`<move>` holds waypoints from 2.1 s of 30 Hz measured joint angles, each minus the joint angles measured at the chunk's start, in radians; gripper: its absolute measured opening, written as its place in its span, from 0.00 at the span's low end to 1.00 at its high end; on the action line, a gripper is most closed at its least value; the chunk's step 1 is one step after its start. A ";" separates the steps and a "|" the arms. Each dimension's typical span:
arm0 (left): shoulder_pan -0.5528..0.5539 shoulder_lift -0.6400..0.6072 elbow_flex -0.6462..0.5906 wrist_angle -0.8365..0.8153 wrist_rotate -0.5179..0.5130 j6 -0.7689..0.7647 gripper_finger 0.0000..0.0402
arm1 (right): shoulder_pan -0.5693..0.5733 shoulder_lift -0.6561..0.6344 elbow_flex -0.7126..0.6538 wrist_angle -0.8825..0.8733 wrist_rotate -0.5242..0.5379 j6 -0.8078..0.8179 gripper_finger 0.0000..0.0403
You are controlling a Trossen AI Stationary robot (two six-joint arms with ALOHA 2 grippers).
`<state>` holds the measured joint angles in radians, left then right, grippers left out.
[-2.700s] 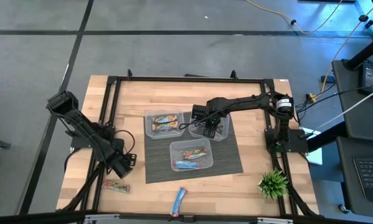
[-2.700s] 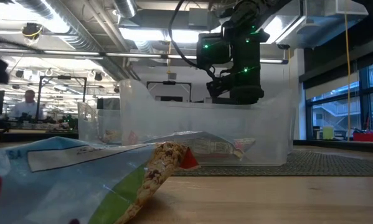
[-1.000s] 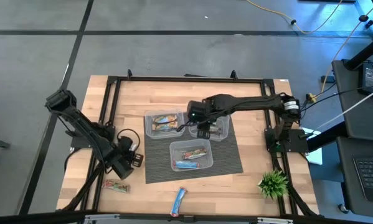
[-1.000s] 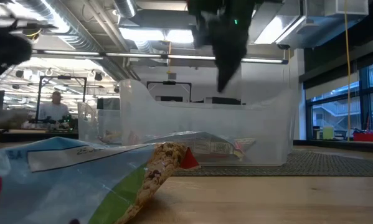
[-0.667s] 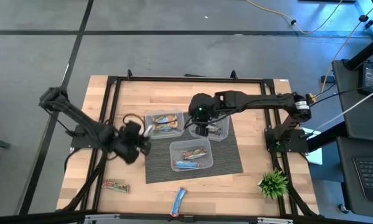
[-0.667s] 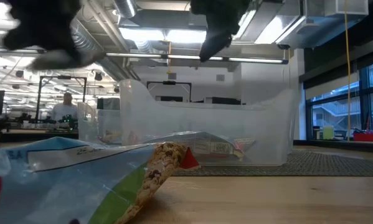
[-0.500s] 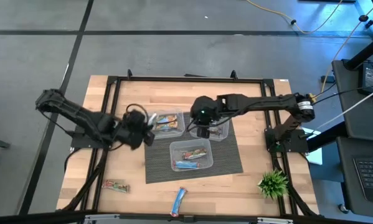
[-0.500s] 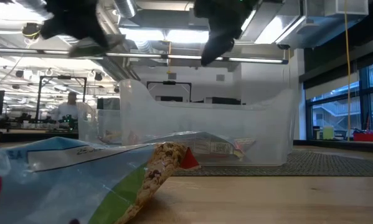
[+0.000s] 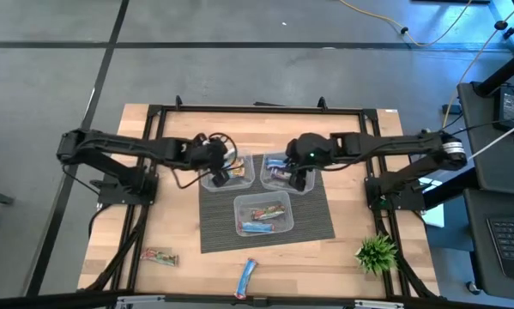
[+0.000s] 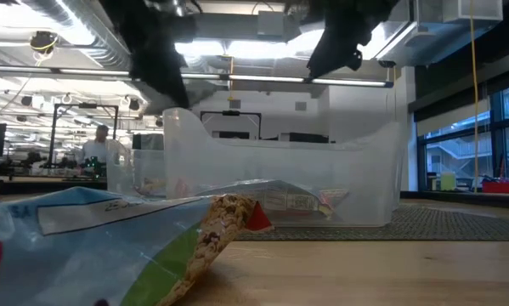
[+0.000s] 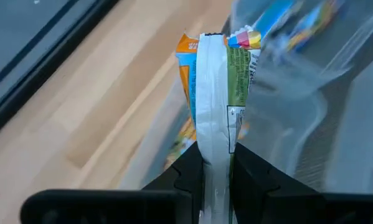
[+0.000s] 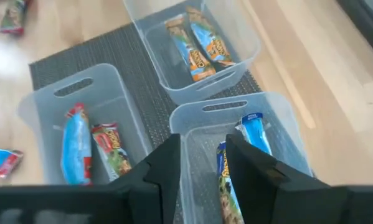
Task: Pick and place Granola Bars by type
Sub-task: Put the yellow granola bar into the top left transparent bin, then put the red granola bar into the bottom transparent bin
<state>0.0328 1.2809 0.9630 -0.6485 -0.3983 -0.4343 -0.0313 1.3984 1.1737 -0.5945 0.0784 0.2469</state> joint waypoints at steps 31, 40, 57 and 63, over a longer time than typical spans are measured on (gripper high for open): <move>0.057 0.261 0.000 0.044 0.038 0.079 0.29 | 0.017 -0.007 -0.036 -0.004 0.000 -0.049 0.32; 0.048 0.193 0.058 -0.012 0.019 -0.018 0.40 | 0.017 -0.007 -0.036 -0.002 0.000 -0.049 0.32; -0.418 0.121 0.084 0.211 0.130 -0.398 0.39 | 0.014 -0.006 -0.036 -0.006 0.000 -0.050 0.33; -0.540 0.200 0.129 0.309 0.101 -0.462 0.39 | 0.014 -0.006 -0.036 -0.010 0.000 -0.117 0.33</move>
<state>-0.5070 1.4808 1.0923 -0.3393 -0.2970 -0.8959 -0.0177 1.3926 1.1381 -0.6048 0.0788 0.1299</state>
